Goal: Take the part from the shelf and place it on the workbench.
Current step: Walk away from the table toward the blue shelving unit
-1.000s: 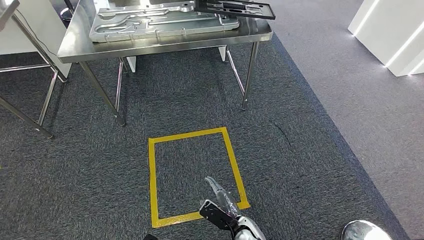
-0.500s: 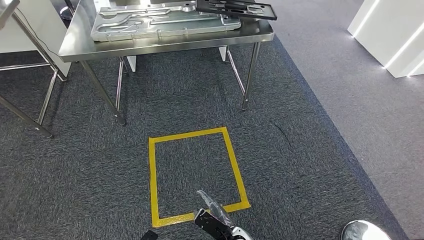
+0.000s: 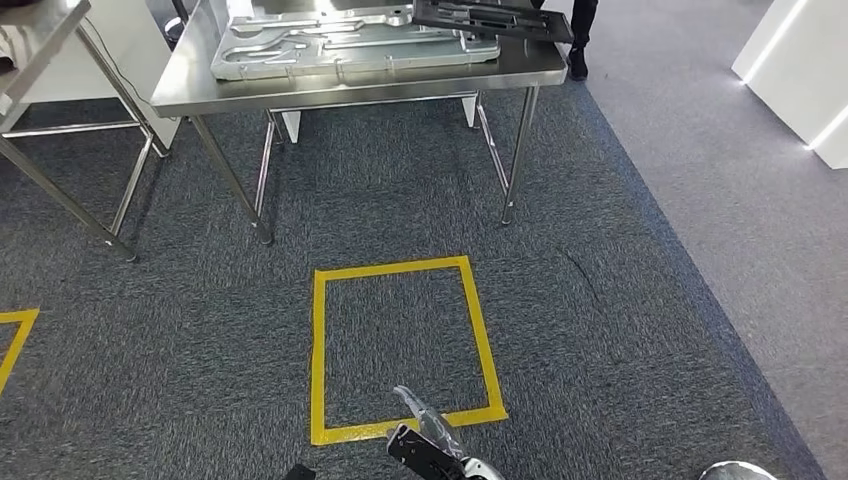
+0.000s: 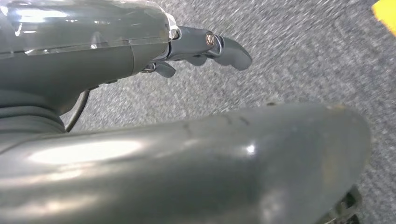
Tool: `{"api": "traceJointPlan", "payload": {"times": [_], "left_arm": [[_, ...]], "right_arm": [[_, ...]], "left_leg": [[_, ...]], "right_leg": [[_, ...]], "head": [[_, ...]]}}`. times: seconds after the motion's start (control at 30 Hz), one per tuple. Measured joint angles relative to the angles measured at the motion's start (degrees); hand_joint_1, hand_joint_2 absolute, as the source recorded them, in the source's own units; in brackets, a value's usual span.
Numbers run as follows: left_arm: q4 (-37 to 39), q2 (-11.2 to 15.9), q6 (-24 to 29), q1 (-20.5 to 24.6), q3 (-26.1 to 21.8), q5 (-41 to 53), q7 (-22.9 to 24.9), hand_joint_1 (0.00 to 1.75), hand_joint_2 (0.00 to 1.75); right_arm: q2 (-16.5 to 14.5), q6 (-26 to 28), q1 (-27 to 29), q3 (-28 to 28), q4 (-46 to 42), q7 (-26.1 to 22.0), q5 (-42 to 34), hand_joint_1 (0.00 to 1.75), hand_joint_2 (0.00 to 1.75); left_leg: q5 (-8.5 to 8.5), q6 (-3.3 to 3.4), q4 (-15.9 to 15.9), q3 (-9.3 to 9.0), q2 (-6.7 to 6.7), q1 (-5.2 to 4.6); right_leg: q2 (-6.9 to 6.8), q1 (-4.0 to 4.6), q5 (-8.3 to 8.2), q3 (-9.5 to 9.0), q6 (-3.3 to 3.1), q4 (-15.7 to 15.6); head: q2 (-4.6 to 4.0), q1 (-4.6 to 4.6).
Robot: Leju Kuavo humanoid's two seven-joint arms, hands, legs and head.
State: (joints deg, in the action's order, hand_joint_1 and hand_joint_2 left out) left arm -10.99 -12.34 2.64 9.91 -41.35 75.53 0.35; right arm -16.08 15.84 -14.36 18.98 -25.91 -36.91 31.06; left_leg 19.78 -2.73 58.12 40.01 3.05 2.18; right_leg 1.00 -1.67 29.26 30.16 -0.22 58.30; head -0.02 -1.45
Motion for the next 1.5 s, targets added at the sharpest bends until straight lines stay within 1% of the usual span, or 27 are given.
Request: {"api": "traceJointPlan", "payload": {"times": [0.03, 0.13, 0.17, 0.2, 0.23, 0.33, 0.4, 0.43, 0.47, 0.53, 0.6, 0.67, 0.7, 0.73, 0.8, 0.83, 0.9, 0.97, 1.03, 1.13, 1.2, 1.23, 1.3, 1.37, 1.4, 1.47, 1.5], "left_arm": [[0.0, 0.0, 0.0, -0.1, 0.0, 0.0, 0.0, 0.00, 0.00], [0.0, 0.1, -0.1, 0.0, 0.0, -0.1, 0.0, 0.00, 0.00], [0.0, 0.1, -0.1, -0.1, 0.0, -0.1, 0.0, 0.00, 0.00], [0.0, 0.1, -0.1, -0.1, 0.0, -0.1, 0.0, 0.00, 0.00], [0.0, 0.2, -0.1, -0.2, 0.0, -0.1, 0.0, 0.00, 0.00], [0.0, 0.3, 0.0, -0.1, 0.0, -0.2, 0.0, 0.00, 0.00], [0.0, 0.3, 0.2, 0.0, 0.0, -0.4, 0.0, 0.00, 0.00], [0.0, 0.3, 0.2, -0.1, 0.0, -0.5, 0.0, 0.00, 0.00], [0.0, 0.3, 0.3, -0.2, 0.0, -0.7, 0.0, 0.00, 0.00], [0.0, 0.3, 0.4, -0.3, -0.1, -0.9, -0.1, 0.00, 0.00], [0.0, 0.3, 0.4, -0.1, -0.1, -1.0, -0.1, 0.00, 0.00], [0.0, 0.2, 0.5, -0.2, -0.1, -1.1, -0.2, 0.00, 0.00], [0.0, 0.2, 0.5, -0.3, -0.1, -1.1, -0.3, 0.00, 0.00], [0.0, 0.2, 0.5, -0.3, -0.1, -1.1, -0.3, 0.00, 0.00], [0.0, 0.1, 0.6, -0.3, -0.1, -1.1, -0.3, 0.00, 0.00], [0.0, 0.1, 0.6, -0.3, -0.1, -1.0, -0.3, 0.00, 0.00], [0.0, 0.0, 0.7, -0.3, -0.1, -1.0, -0.4, 0.00, 0.00], [0.0, 0.0, 0.9, -0.4, -0.1, -1.1, -0.4, 0.00, 0.00], [0.0, 0.0, 1.1, -0.6, -0.1, -1.3, -0.5, 0.00, 0.00], [0.0, 0.0, 1.4, -0.6, -0.2, -1.5, -0.7, 0.00, 0.00], [0.0, 0.0, 1.5, -0.8, -0.2, -1.7, -0.8, 0.00, 0.00], [0.0, 0.1, 1.6, -0.9, -0.2, -1.8, -0.8, 0.00, 0.00], [0.0, 0.1, 1.8, -1.0, -0.2, -2.1, -0.9, 0.00, 0.00], [0.0, 0.0, 2.1, -0.9, -0.2, -2.2, -1.0, 0.00, 0.00], [0.0, 0.0, 2.2, -0.9, -0.2, -2.2, -1.0, 0.00, 0.00], [0.0, 0.0, 2.3, -1.0, -0.3, -2.3, -0.9, 0.00, 0.00], [0.0, 0.0, 2.4, -1.0, -0.3, -2.4, -0.8, 0.00, 0.00]], "right_arm": [[0.0, 0.0, 0.0, 0.1, 0.1, 0.1, 0.0, 0.00, 0.00], [0.0, 0.1, 0.0, 0.3, 0.3, 0.3, 0.1, 0.00, 0.00], [0.0, 0.1, 0.0, 0.3, 0.4, 0.3, 0.1, 0.00, 0.00], [0.0, 0.1, 0.0, 0.3, 0.5, 0.3, 0.1, 0.00, 0.00], [0.0, 0.1, -0.1, 0.4, 0.5, 0.4, 0.1, 0.00, 0.00], [0.0, 0.1, -0.2, 0.8, 0.6, 0.4, 0.1, 0.00, 0.00], [0.0, 0.1, -0.2, 1.1, 0.6, 0.4, 0.2, 0.00, 0.00], [0.0, 0.1, -0.3, 1.3, 0.6, 0.4, 0.2, 0.00, 0.00], [0.0, 0.1, -0.4, 1.5, 0.5, 0.4, 0.3, 0.00, 0.00], [0.1, 0.1, -0.4, 1.7, 0.5, 0.5, 0.4, 0.00, 0.00], [0.2, 0.1, -0.4, 1.8, 0.6, 0.5, 0.5, 0.00, 0.00], [0.3, 0.1, -0.3, 1.8, 0.7, 0.5, 0.5, 0.00, 0.00], [0.3, 0.1, -0.3, 1.8, 0.8, 0.5, 0.5, 0.00, 0.00], [0.3, 0.1, -0.3, 1.8, 0.9, 0.5, 0.5, 0.00, 0.00], [0.4, 0.2, -0.4, 1.9, 1.0, 0.5, 0.5, 0.00, 0.00], [0.4, 0.3, -0.4, 2.0, 1.0, 0.4, 0.5, 0.00, 0.00], [0.4, 0.4, -0.3, 2.2, 1.1, 0.3, 0.5, 0.00, 0.00], [0.4, 0.4, -0.4, 2.6, 1.1, 0.3, 0.5, 0.00, 0.00], [0.3, 0.4, -0.5, 3.0, 1.1, 0.2, 0.5, 0.00, 0.00], [0.3, 0.4, -0.4, 3.2, 1.3, 0.2, 0.6, 0.00, 0.00], [0.3, 0.4, -0.4, 3.3, 1.5, 0.2, 0.6, 0.00, 0.00], [0.3, 0.4, -0.5, 3.4, 1.6, 0.2, 0.6, 0.00, 0.00], [0.3, 0.4, -0.6, 3.7, 1.6, 0.2, 0.6, 0.00, 0.00], [0.3, 0.4, -0.6, 4.0, 1.6, 0.2, 0.7, 0.00, 0.00], [0.3, 0.4, -0.7, 4.1, 1.6, 0.2, 0.7, 0.00, 0.00], [0.4, 0.4, -0.7, 4.3, 1.6, 0.2, 0.7, 0.00, 0.00], [0.4, 0.4, -0.8, 4.4, 1.6, 0.2, 0.7, 0.00, 0.00]], "left_leg": [[1.63, -0.03, 2.1, 0.91, -0.69, 0.02], [8.75, 0.08, 13.7, 4.85, -2.23, -0.07], [9.90, 0.15, 16.2, 5.22, -2.35, -0.12], [9.95, 0.32, 16.3, 4.38, -2.50, -0.22], [9.14, 0.61, 14.1, 2.42, -2.80, -0.38], [6.50, 2.15, 3.0, -5.06, -5.68, -1.50], [6.49, 2.80, 0.6, -6.28, -6.43, -2.14], [6.31, 2.98, 0.5, -6.17, -5.85, -2.14], [6.12, 3.20, 0.3, -6.22, -5.33, -1.99], [5.64, 3.82, -0.4, -6.35, -4.27, -1.62], [5.33, 4.24, -0.6, -6.21, -3.16, -1.49], [5.23, 4.34, -0.5, -5.95, -1.89, -1.54], [5.21, 4.34, -0.4, -5.90, -1.20, -1.56], [5.21, 4.29, -0.3, -5.88, -0.45, -1.56], [5.28, 4.05, 0.1, -5.82, 0.98, -1.57], [5.31, 3.81, 0.3, -5.67, 1.64, -1.63], [5.15, 3.09, 0.4, -5.28, 2.62, -1.62], [4.86, 2.33, 0.2, -4.98, 3.28, -1.50], [5.96, 1.76, 1.7, -4.13, 1.68, -1.58], [11.10, 1.01, 11.6, 0.44, -1.89, -1.42], [12.08, 0.65, 15.6, 2.17, -2.53, -1.20], [10.96, 0.58, 14.3, 1.35, -2.77, -1.12], [7.57, 0.72, 6.6, -2.87, -4.38, -1.12], [5.97, 1.39, 0.8, -5.97, -5.98, -1.47], [6.07, 1.77, 0.1, -6.31, -6.17, -1.70], [5.90, 2.55, 0.0, -6.22, -5.17, -1.82], [5.75, 2.93, -0.2, -6.25, -4.67, -1.74]], "right_leg": [[-0.55, -0.02, -0.32, 0.23, -0.44, -0.1], [-2.40, 0.64, -0.82, 1.09, -1.06, -0.1], [-3.07, 0.88, -0.90, 1.30, -1.13, 0.0], [-3.71, 1.07, -0.93, 1.42, -1.15, 0.0], [-4.34, 1.23, -0.93, 1.46, -1.13, 0.1], [-6.07, 1.73, -0.72, 1.32, -0.72, 0.2], [-6.95, 1.92, -0.63, 1.22, -0.19, 0.2], [-7.34, 1.91, -0.64, 1.09, 0.10, 0.1], [-7.22, 1.83, -0.49, 0.97, 0.45, 0.2], [-4.81, 1.59, 1.24, 1.72, 1.10, 2.2], [-1.89, 1.32, 4.96, 4.82, 1.46, 8.7], [-1.25, 1.27, 7.19, 8.13, 1.60, 15.2], [-1.19, 1.24, 6.60, 8.53, 1.62, 15.8], [-1.05, 1.17, 4.95, 7.84, 1.58, 14.1], [0.71, 0.89, 0.87, 4.34, 1.38, 6.6], [1.82, 0.76, -0.33, 2.92, 1.25, 3.4], [3.05, 0.80, -0.79, 1.90, 0.91, 0.8], [2.01, 0.81, -1.22, 1.88, 0.25, 0.3], [0.74, 0.54, -1.65, 1.65, -0.54, -0.3], [-1.61, 0.68, -1.70, 1.57, -1.08, -0.6], [-3.14, 0.82, -1.58, 1.58, -1.09, -0.6], [-3.81, 0.83, -1.50, 1.53, -1.01, -0.6], [-4.97, 0.85, -1.22, 1.30, -0.64, -0.4], [-5.81, 1.12, -0.90, 1.08, -0.07, -0.3], [-6.15, 1.26, -0.82, 0.99, 0.24, -0.3], [-6.64, 1.29, -0.71, 0.80, 0.96, -0.4], [-6.10, 1.16, -0.34, 0.79, 1.32, -0.1]], "head": [[0.00, -0.01], [0.00, -0.02], [0.00, -0.01], [0.00, -0.01], [0.00, -0.01], [0.00, -0.02], [0.00, -0.01], [0.00, -0.01], [0.00, -0.01], [0.00, -0.01], [0.00, 0.00], [0.00, 0.00], [0.00, -0.01], [0.00, -0.01], [0.00, 0.00], [0.00, 0.00], [0.00, 0.00], [0.00, 0.00], [0.00, -0.01], [0.00, -0.01], [0.00, -0.01], [0.00, -0.01], [0.00, -0.01], [0.00, -0.01], [0.00, 0.00], [0.00, -0.01], [0.00, 0.00]]}}
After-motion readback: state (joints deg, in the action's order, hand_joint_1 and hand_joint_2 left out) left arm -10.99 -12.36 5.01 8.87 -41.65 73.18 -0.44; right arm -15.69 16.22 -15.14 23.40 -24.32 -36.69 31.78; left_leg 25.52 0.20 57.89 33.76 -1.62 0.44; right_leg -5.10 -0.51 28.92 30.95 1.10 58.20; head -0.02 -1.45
